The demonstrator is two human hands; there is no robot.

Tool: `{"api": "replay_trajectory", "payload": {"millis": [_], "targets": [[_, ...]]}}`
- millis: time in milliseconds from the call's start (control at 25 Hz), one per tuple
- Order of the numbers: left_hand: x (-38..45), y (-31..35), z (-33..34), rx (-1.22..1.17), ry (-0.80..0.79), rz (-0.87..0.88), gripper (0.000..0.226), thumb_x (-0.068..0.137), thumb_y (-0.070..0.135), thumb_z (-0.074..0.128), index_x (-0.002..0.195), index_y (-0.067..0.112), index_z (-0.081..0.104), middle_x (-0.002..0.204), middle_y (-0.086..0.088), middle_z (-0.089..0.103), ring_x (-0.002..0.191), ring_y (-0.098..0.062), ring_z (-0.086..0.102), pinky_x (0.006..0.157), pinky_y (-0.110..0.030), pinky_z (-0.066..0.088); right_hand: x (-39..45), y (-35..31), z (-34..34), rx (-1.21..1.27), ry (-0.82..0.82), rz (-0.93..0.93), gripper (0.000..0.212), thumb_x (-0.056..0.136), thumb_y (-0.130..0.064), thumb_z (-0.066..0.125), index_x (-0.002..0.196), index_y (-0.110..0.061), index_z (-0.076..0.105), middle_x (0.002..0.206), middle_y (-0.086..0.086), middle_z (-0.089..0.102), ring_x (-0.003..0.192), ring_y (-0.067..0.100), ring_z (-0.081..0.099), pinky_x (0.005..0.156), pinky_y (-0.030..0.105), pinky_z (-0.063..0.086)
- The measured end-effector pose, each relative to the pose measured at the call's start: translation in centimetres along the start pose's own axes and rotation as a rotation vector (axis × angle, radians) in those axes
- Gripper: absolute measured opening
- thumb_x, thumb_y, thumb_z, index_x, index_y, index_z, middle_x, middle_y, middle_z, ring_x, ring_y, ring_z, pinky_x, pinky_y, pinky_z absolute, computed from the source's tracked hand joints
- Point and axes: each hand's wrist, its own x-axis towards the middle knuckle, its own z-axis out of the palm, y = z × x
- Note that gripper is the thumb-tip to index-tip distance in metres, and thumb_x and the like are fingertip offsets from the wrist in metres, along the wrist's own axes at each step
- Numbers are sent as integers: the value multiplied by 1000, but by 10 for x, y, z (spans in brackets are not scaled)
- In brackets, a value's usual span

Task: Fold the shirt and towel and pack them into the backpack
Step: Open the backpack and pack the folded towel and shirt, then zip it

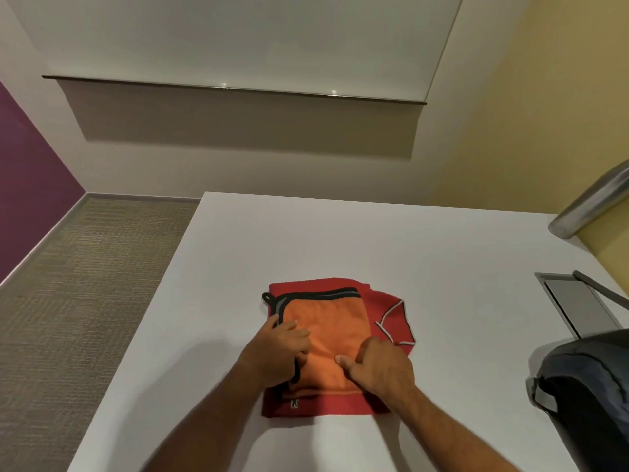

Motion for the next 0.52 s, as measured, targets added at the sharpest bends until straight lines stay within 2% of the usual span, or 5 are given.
{"api": "replay_trajectory", "payload": {"millis": [160, 280, 320, 440, 520], "targets": [[8, -3, -3, -146, -127, -174, 34, 87, 27, 34, 97, 18, 65, 129, 1, 64, 136, -18, 45, 117, -52, 23, -10, -4, 11, 95, -32, 40, 71, 74, -82, 44, 101, -19, 64, 99, 0, 70, 89, 19, 66, 71, 30, 52], [7, 8, -1, -129, 112, -128, 22, 73, 29, 53, 77, 9, 63, 80, -8, 66, 81, -29, 63, 88, -50, 52, -16, -9, 14, 147, -68, 70, 69, 76, -81, 46, 105, -20, 61, 102, -1, 68, 90, 17, 64, 70, 27, 50], [5, 10, 2, -117, 158, -101, 29, 69, 34, 61, 82, 8, 66, 80, -9, 66, 76, -28, 61, 82, -46, 55, -19, -9, 13, 155, -59, 73, 70, 76, -83, 45, 107, -21, 59, 104, -2, 68, 90, 16, 64, 72, 27, 51], [-5, 9, 17, 20, 5, -125, 74, 71, 67, 60, 120, 12, 67, 122, -15, 66, 110, -34, 63, 98, -46, 51, -28, -9, 20, 165, 166, 57, 78, 72, -86, 41, 117, -24, 51, 116, -1, 62, 100, 18, 59, 82, 32, 52], [-15, 7, 26, 65, -80, -229, 88, 74, 83, 46, 137, 22, 56, 143, -17, 52, 129, -39, 51, 103, -57, 42, -36, -13, 32, 157, 271, 15, 85, 77, -82, 36, 140, -24, 40, 147, 10, 43, 128, 28, 46, 103, 44, 41]]}}
